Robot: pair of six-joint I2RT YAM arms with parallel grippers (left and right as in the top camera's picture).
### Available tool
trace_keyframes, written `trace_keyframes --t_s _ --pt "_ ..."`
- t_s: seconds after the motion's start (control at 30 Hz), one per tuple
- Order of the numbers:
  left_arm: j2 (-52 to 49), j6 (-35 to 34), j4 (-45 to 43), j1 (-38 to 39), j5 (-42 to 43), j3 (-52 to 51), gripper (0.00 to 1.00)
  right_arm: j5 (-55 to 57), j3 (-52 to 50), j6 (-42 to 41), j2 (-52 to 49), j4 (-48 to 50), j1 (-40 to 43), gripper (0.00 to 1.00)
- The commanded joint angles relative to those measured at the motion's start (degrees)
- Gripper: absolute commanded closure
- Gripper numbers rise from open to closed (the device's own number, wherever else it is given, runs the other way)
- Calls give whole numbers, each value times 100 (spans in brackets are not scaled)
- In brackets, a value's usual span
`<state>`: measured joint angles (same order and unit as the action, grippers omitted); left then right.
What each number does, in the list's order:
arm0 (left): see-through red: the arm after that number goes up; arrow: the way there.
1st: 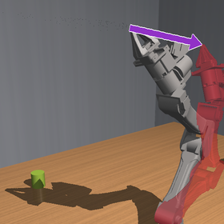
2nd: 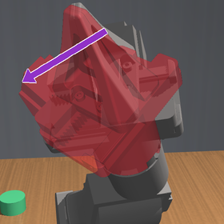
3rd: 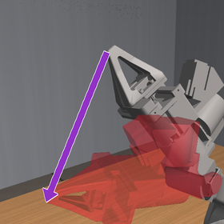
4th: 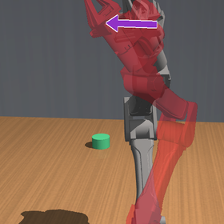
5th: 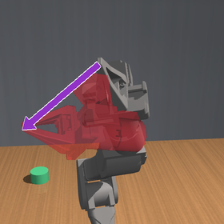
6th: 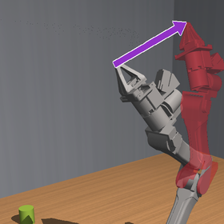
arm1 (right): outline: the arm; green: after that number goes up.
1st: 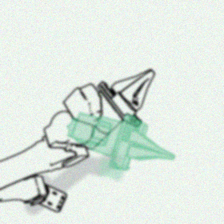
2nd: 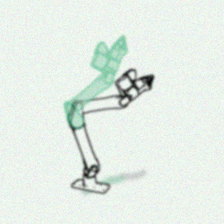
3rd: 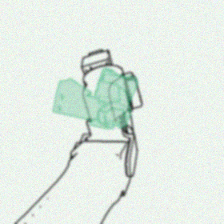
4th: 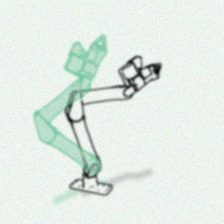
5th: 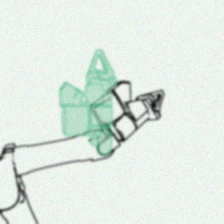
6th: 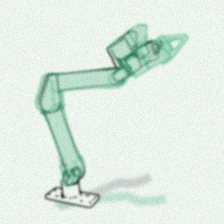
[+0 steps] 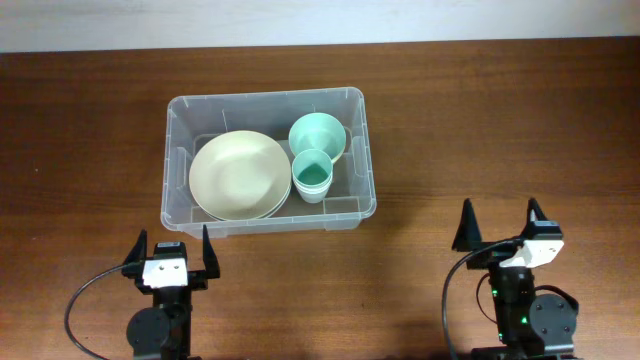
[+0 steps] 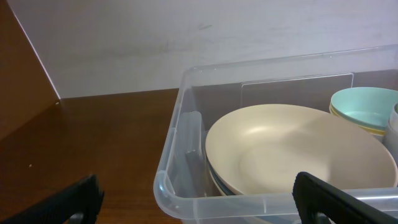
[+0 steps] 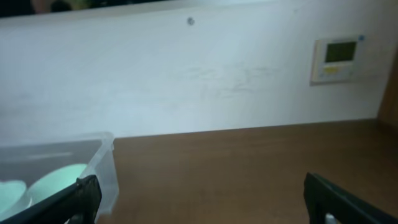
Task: Pack container
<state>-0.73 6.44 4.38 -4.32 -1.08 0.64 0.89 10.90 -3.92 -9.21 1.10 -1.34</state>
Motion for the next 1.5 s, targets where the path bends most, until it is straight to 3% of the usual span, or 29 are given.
trace_keyframes --t_s 0.0,0.43,0.77,1.47 --pt "37 92 33 -35 -17 -15 0 -243 -334 264 142 243 -46 1" --pt "37 92 33 -35 -17 -15 0 -236 -811 269 903 151 -52 1" --pt "37 92 33 -35 -15 -15 0 -155 -813 264 903 -1108 -52 1" --pt "37 92 33 -35 -17 -15 0 -155 -813 264 901 -1102 -52 1"
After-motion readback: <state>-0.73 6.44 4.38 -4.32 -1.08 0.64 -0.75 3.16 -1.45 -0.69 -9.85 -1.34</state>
